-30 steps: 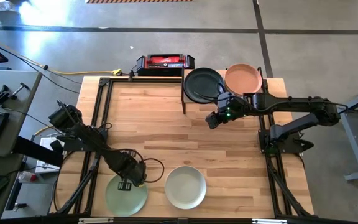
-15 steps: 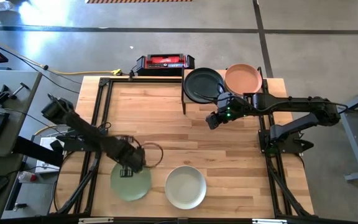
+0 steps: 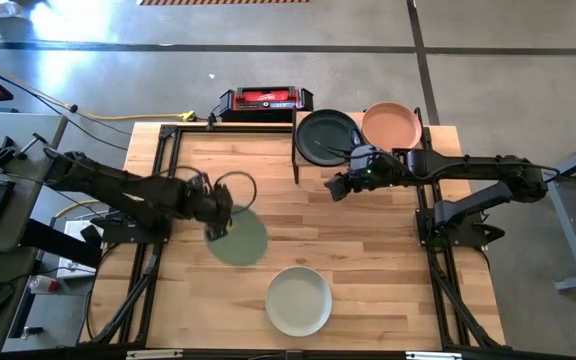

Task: Place and stack plates onto a shelf
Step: Stack the light green plate on top of the black plate on the shelf

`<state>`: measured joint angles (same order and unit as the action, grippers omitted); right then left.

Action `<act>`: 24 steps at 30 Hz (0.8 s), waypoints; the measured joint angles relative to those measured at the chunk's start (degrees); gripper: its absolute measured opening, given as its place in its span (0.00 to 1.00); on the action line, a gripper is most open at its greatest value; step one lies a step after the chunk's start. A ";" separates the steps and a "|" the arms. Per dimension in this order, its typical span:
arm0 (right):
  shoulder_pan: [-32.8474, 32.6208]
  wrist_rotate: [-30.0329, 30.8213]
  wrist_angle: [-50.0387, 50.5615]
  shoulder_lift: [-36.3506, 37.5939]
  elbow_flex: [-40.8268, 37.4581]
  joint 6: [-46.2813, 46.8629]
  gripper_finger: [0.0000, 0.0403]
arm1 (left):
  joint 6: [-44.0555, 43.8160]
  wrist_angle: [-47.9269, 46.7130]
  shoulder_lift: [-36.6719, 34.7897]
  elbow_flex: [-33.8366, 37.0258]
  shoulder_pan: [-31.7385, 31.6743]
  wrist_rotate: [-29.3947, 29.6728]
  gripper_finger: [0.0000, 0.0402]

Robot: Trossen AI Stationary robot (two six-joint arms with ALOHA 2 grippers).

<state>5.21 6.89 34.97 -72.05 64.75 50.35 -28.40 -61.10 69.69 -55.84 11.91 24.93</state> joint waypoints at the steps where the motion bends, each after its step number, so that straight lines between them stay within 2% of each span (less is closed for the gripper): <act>1: -0.01 -0.01 -2.01 0.00 0.00 -0.78 0.39 | 0.72 0.00 -0.07 -0.83 -1.26 0.98 0.00; 8: -0.02 2.99 -17.14 0.00 0.00 -11.54 0.37 | 7.76 -0.04 -0.18 -7.80 -8.31 6.85 0.00; 13: 0.02 7.86 -26.21 0.00 0.00 -24.52 0.36 | 8.70 0.15 -0.18 -12.07 -12.35 10.45 0.00; 20: 0.29 17.03 -33.69 0.00 0.00 -41.25 0.36 | 10.07 1.61 -0.18 -15.89 -17.41 15.98 0.00; 24: 1.28 18.69 -35.87 0.00 0.00 -45.46 0.36 | 10.35 4.46 -0.11 -16.73 -19.22 20.38 0.00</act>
<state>6.50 25.58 -0.90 -72.05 64.75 4.90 -18.05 -56.64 69.58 -72.57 -7.32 45.31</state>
